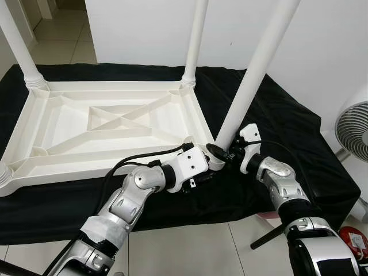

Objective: Building children table

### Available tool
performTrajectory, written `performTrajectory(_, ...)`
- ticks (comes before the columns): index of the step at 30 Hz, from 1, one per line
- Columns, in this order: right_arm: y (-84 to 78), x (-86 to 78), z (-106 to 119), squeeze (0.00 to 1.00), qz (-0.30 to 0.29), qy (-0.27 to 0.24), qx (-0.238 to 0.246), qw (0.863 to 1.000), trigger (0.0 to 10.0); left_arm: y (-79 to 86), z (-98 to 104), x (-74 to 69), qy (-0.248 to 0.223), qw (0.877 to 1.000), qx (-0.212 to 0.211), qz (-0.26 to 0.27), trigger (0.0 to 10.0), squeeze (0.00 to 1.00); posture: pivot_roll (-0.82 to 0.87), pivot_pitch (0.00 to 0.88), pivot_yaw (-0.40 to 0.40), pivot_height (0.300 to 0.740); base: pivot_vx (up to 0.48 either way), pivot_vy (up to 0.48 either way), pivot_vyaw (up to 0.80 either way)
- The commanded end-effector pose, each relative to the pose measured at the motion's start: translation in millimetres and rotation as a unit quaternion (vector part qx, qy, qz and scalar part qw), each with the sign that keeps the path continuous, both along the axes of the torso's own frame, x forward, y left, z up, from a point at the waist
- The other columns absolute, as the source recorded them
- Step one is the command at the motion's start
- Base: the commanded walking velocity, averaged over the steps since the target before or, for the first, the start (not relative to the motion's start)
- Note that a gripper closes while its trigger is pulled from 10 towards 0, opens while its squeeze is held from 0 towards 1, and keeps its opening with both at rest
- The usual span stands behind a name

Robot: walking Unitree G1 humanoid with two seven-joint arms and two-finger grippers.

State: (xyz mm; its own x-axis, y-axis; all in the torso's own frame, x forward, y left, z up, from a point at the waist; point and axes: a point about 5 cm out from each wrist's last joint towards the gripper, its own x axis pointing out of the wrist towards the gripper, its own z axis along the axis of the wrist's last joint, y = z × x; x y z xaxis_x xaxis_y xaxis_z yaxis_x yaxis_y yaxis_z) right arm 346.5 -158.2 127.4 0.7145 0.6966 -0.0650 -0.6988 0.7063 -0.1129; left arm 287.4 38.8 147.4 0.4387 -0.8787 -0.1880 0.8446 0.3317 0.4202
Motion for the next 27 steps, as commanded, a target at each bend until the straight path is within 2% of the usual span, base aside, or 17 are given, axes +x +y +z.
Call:
performTrajectory(1,1.0,-8.8,-21.6,0.00,0.007,0.044,-0.015,0.999,0.0,1.8,-1.4,-0.8,0.005,1.000,0.004,0.001,10.0,0.00,-0.05,0.000,-0.072,0.740,0.000,0.000,0.00)
performTrajectory(3,1.7,-9.8,-22.8,0.00,0.005,0.044,-0.009,0.999,0.0,2.2,-1.9,-1.2,0.005,1.000,0.004,0.003,10.0,0.00,-0.05,0.000,-0.073,0.740,0.000,0.000,0.00)
performTrajectory(4,3.9,-10.7,-23.2,0.00,-0.010,0.043,-0.002,0.999,8.6,2.2,-1.9,-1.7,0.004,1.000,0.003,0.004,10.0,0.00,-0.05,0.000,-0.077,0.740,0.000,0.000,0.00)
performTrajectory(5,3.9,-10.7,-23.2,0.00,-0.010,0.043,-0.002,0.999,8.6,2.2,-1.9,-1.7,0.004,1.000,0.003,0.004,10.0,0.00,-0.05,0.000,-0.077,0.740,0.000,0.000,0.00)
performTrajectory(6,7.0,-12.1,-23.5,0.00,-0.034,0.041,0.005,0.999,10.0,2.4,-1.5,-1.4,0.003,1.000,-0.002,0.011,10.0,0.00,-0.04,0.000,-0.079,0.740,0.000,0.000,0.00)
performTrajectory(9,13.0,-14.7,-23.7,0.00,-0.087,0.047,0.028,0.995,10.0,3.7,-1.8,-0.9,0.002,1.000,-0.006,0.022,10.0,0.00,-0.04,0.000,-0.081,0.740,0.000,0.000,0.00)
performTrajectory(11,13.0,-14.7,-23.7,0.00,-0.087,0.047,0.028,0.995,10.0,3.7,-1.8,-0.9,0.002,1.000,-0.006,0.022,10.0,0.00,-0.04,0.000,-0.081,0.740,0.000,0.000,0.00)
performTrajectory(12,15.6,-16.5,-23.7,0.00,-0.116,0.052,0.040,0.991,10.0,4.5,-2.3,-1.1,0.002,1.000,-0.006,0.025,10.0,0.00,-0.04,0.000,-0.079,0.740,0.000,0.000,0.00)
performTrajectory(13,15.6,-16.5,-23.7,0.00,-0.116,0.052,0.040,0.991,10.0,4.5,-2.3,-1.1,0.002,1.000,-0.006,0.025,10.0,0.00,-0.04,0.000,-0.079,0.740,0.000,0.000,0.00)
performTrajectory(14,17.6,-18.2,-24.0,0.00,-0.145,0.058,0.052,0.986,10.0,5.2,-2.8,-1.9,0.002,1.000,-0.005,0.026,10.0,0.00,-0.05,0.000,-0.077,0.740,0.000,0.000,0.00)
performTrajectory(15,18.7,-21.4,-24.9,0.00,-0.209,0.061,0.060,0.974,10.0,5.6,-3.3,-2.7,0.003,1.000,-0.004,0.027,10.0,0.00,-0.05,0.000,-0.077,0.740,0.000,0.000,0.00)
performTrajectory(16,18.7,-21.4,-24.9,0.00,-0.209,0.061,0.060,0.974,10.0,5.6,-3.3,-2.7,0.003,1.000,-0.004,0.027,10.0,0.00,-0.05,0.000,-0.077,0.740,0.000,0.000,0.00)
performTrajectory(17,18.9,-24.5,-25.8,0.00,-0.275,0.066,0.073,0.956,10.0,5.5,-3.0,-2.3,0.004,1.000,-0.004,0.027,10.0,0.00,-0.05,0.000,-0.075,0.740,0.000,0.000,0.00)
performTrajectory(20,19.8,-29.1,-26.8,0.00,-0.337,0.063,0.070,0.937,10.0,5.2,-2.8,-2.0,0.004,1.000,-0.004,0.026,10.0,0.00,-0.05,0.000,-0.076,0.740,0.000,0.000,0.00)
performTrajectory(23,29.6,-35.2,-25.9,0.00,-0.368,0.055,0.064,0.926,10.0,4.6,-2.1,-1.6,0.004,1.000,-0.005,0.026,10.0,0.00,-0.05,0.000,-0.076,0.740,0.000,0.000,0.00)
performTrajectory(25,29.6,-35.2,-25.9,0.00,-0.368,0.055,0.064,0.926,10.0,4.6,-2.1,-1.6,0.004,1.000,-0.005,0.026,10.0,0.00,-0.05,0.000,-0.076,0.740,0.000,0.000,0.00)
performTrajectory(27,37.9,-39.5,-24.5,0.00,-0.380,0.065,0.071,0.920,10.0,4.2,-1.9,-1.7,0.004,1.000,-0.005,0.025,10.0,0.00,-0.04,0.000,-0.078,0.740,0.000,0.000,0.00)
